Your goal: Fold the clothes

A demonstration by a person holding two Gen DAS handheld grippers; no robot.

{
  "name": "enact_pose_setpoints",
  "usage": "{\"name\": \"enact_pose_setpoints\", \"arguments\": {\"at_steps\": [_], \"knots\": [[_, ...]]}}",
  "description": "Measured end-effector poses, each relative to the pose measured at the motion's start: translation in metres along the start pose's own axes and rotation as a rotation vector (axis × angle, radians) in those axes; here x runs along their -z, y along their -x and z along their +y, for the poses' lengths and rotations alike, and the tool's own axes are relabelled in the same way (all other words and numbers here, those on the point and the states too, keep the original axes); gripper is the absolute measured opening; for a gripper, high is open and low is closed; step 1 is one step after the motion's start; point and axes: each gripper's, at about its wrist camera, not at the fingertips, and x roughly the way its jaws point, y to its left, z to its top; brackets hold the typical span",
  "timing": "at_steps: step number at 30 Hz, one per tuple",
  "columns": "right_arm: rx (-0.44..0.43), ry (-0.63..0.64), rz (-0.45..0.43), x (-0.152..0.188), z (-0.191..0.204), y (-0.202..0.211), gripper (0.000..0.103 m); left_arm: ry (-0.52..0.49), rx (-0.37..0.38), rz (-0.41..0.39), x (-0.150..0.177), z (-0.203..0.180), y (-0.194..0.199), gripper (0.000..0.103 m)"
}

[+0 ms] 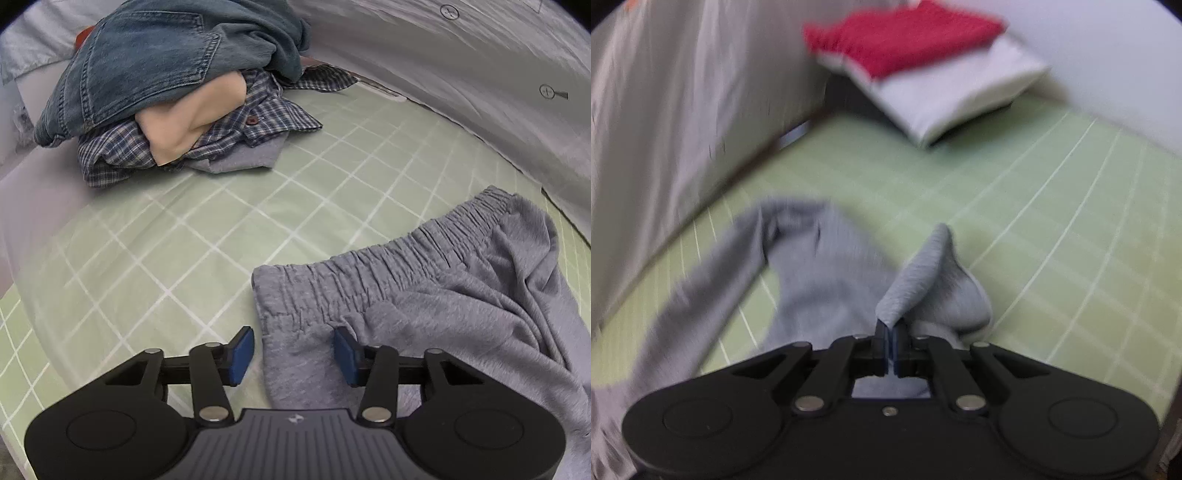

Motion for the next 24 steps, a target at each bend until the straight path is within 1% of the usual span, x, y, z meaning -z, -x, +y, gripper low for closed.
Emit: {"name": "enact_pose_setpoints", "arguments": {"at_steps": [3,6,10,13,16,19,22,24], "knots": [[-0.006,0.079,0.019,0.0,0.016,-0.016,0.003,0.004,-0.023,0.005,-0.001,-0.004,0.0,0.033],[-0.025,0.141,0.026,-0.004,0.033,-0.03,0.003,-0.001,-0.048,0.004,-0.002,-0.01,-0.001,0.033],[-0.069,0.199,0.023,-0.022,0.064,-0.055,0.003,-0.031,-0.064,0.008,-0.005,-0.018,-0.004,0.032],[-0.105,0.259,0.013,-0.037,0.103,-0.081,0.003,-0.033,-0.071,0.015,-0.008,-0.022,-0.005,0.031],[-0.136,0.323,0.0,-0.049,0.144,-0.104,0.003,0.008,-0.063,0.02,-0.014,-0.021,-0.008,0.032],[-0.177,0.349,0.004,-0.059,0.178,-0.123,0.003,0.011,-0.068,0.013,-0.019,-0.025,-0.012,0.033],[-0.184,0.358,0.002,-0.058,0.187,-0.124,0.003,0.013,-0.072,0.002,-0.024,-0.029,-0.015,0.032],[-0.189,0.364,0.001,-0.057,0.194,-0.124,0.003,0.013,-0.07,-0.001,-0.026,-0.03,-0.016,0.028]]}}
